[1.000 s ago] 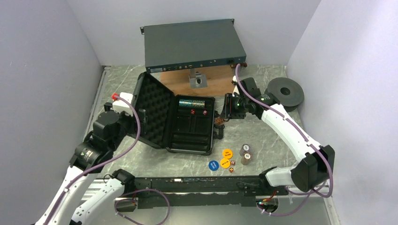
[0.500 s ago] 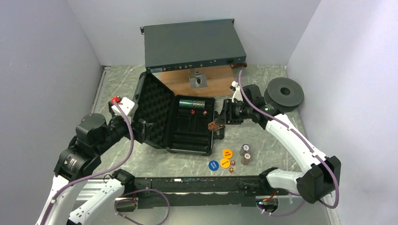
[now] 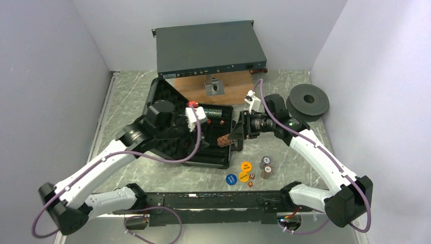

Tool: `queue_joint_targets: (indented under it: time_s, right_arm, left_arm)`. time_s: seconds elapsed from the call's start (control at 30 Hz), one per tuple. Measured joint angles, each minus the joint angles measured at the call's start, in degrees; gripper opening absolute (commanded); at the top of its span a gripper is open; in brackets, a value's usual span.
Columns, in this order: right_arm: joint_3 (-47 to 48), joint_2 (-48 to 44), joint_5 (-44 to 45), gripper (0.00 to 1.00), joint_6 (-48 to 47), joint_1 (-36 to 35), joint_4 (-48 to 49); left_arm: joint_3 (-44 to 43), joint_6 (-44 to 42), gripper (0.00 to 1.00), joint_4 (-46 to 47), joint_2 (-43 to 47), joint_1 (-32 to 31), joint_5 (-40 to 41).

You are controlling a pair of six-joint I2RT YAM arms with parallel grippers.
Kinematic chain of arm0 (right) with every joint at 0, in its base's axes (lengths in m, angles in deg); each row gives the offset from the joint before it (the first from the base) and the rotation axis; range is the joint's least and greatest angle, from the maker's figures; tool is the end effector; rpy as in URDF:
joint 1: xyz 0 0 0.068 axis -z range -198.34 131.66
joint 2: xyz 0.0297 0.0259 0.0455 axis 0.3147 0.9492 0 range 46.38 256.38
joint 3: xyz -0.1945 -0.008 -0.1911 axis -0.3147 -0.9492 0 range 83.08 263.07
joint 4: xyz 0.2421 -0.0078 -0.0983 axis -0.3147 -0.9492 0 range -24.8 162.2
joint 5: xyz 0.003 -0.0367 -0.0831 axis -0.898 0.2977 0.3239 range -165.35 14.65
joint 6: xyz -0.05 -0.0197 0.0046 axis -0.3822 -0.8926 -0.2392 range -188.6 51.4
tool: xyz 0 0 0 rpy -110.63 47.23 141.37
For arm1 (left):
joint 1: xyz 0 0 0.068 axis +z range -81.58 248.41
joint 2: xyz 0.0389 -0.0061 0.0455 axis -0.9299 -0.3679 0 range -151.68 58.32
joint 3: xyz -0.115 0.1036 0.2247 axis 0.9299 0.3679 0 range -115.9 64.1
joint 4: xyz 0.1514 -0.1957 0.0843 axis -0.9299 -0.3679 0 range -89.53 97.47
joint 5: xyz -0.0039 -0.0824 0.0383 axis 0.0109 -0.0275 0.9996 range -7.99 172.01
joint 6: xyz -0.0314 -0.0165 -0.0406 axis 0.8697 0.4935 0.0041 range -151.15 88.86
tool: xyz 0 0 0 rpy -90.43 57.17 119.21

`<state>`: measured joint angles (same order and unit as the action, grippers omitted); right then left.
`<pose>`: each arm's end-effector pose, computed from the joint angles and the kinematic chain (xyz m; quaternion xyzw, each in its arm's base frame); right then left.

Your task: Pack up texas hold em set

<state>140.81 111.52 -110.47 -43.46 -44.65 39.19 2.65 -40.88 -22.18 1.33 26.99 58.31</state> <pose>0.2044 0.1239 0.3141 -0.1353 0.8642 0.4202 0.2412 0.1497 -0.1512 0.3684 0.4560 0.6978 -0.3100 0.4572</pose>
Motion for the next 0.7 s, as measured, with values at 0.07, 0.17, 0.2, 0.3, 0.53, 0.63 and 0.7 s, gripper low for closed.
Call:
queue_joint_targets:
  time_s: [0.07, 0.17, 0.2, 0.3, 0.53, 0.63, 0.7]
  right_arm:
    - [-0.6, -0.2, -1.8, 0.01, -0.1, 0.0, 0.2]
    - [-0.6, -0.5, -4.1, 0.02, -0.3, -0.4, 0.3]
    - [-0.6, -0.7, -4.7, 0.02, -0.4, -0.5, 0.4]
    - [-0.7, -1.2, -6.2, 0.02, -0.6, -1.0, 1.2]
    - [-0.8, -1.4, -7.4, 0.02, -0.9, -1.7, 1.9]
    - [-0.8, -1.4, -7.4, 0.02, -1.0, -1.8, 1.9]
    - [-0.8, -1.4, -7.4, 0.02, -1.0, -1.8, 1.9]
  left_arm:
    - [-0.7, -2.1, 0.96, 1.5, -3.8, -2.3, -0.5]
    - [-0.8, -4.6, 0.96, 3.8, -7.3, -4.4, -1.7]
    - [-0.8, -5.2, 0.96, 4.5, -7.8, -4.8, -2.3]
    - [-1.0, -6.1, 0.94, 5.5, -8.3, -5.2, -4.0]
    - [-2.7, -7.1, 0.9, 5.2, -10.6, -6.6, -5.5]
    - [-2.7, -6.9, 0.9, 5.0, -11.4, -7.0, -4.9]
    - [-2.7, -6.2, 0.9, 5.0, -11.5, -7.1, -4.9]
